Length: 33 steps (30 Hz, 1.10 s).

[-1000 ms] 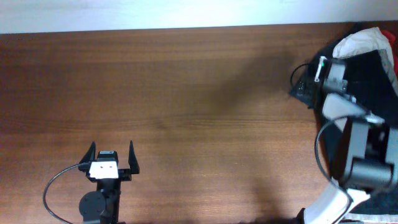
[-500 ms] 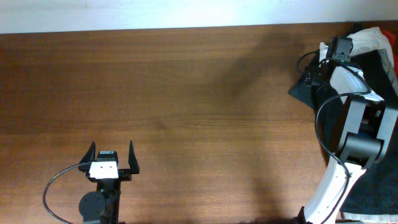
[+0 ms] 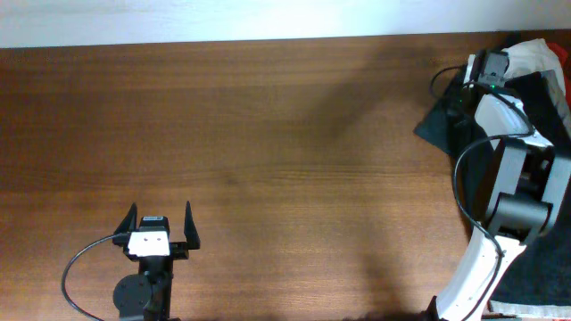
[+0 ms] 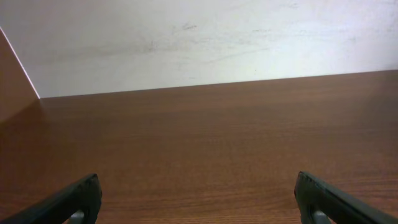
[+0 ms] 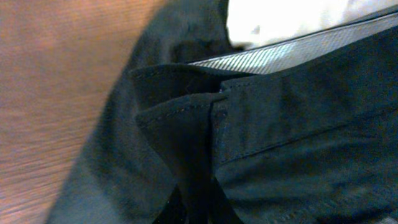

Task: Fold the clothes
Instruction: 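Pull the black shorts left off the pile onto the table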

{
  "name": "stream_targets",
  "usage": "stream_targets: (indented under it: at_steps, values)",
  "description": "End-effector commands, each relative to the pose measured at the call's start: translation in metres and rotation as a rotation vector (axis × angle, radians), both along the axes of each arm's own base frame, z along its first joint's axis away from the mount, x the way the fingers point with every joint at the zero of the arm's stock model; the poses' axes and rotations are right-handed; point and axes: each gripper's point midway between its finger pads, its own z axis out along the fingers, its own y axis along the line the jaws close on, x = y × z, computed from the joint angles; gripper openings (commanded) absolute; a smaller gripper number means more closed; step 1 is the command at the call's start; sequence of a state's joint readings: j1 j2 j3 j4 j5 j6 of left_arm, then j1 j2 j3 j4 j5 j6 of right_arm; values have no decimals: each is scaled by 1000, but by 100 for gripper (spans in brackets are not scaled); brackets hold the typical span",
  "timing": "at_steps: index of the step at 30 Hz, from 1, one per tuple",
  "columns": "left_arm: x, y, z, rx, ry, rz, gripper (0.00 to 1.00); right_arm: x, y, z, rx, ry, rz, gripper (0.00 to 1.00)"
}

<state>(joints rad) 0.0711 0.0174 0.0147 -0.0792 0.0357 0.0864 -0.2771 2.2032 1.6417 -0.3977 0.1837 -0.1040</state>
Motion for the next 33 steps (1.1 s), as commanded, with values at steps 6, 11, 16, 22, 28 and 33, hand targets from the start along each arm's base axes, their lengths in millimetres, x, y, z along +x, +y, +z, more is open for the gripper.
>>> stream_targets:
  at_steps: [6,11,16,22,28,33]
  values:
    - [0,0,-2,5,3,-2,99,27,202,157,123,-313,344,4]
    - [0,0,-2,5,3,-2,99,-37,454,138,369,-243,739,4]
    - [0,0,-2,5,3,-2,99,-130,594,119,481,-175,959,7]
    - [0,0,-2,5,3,-2,99,-99,530,144,449,-190,831,88]
    - [0,0,-2,5,3,-2,99,-117,300,101,396,237,276,99]
    - [0,0,-2,5,3,-2,99,-175,178,31,383,439,-208,99]
